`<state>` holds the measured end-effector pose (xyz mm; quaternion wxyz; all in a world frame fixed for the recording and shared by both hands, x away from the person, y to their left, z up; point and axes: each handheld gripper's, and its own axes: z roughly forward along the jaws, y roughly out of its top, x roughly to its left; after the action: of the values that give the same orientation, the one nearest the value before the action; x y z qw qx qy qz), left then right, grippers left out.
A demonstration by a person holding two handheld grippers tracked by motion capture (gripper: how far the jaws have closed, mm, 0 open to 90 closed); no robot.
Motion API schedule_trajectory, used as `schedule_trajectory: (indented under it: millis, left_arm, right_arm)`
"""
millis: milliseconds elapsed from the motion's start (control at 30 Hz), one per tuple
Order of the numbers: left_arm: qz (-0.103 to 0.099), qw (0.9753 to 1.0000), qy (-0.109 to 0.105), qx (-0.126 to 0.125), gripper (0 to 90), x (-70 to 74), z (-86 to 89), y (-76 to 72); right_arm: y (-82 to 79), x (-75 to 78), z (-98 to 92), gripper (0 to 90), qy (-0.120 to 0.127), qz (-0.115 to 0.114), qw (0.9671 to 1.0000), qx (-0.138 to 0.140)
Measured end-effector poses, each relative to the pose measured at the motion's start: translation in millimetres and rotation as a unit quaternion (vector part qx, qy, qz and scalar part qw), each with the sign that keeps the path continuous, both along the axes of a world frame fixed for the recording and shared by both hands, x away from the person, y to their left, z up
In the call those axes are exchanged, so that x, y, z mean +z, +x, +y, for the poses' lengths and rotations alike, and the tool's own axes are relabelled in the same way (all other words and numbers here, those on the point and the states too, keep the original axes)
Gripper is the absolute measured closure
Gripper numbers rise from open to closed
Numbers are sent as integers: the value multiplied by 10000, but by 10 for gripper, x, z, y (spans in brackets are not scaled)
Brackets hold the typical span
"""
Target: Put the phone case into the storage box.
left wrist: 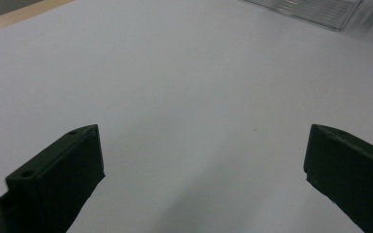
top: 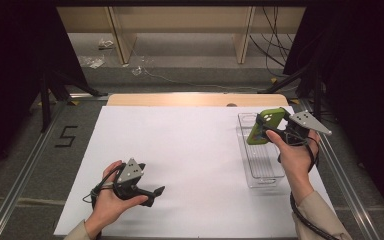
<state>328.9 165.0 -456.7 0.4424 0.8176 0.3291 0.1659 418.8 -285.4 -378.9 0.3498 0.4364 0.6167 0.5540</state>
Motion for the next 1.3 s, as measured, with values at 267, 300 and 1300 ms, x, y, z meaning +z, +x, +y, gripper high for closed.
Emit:
schedule_trajectory:
  millis: [267,300,1300]
  left_arm:
    - [-1,10000,-1,-1,2,1,-1,0]
    - [-1,10000,-3,-2,2,1,-2,0]
    - [1,10000,-2,-1,2,-1,2,2]
  right_arm:
    - [18,-9,-5,171,-15,-4,10000,-18]
    - [19,-10,-6,171,-24,9,10000,-20]
    - [108,-29,-30,171,-104,16,9999,-101]
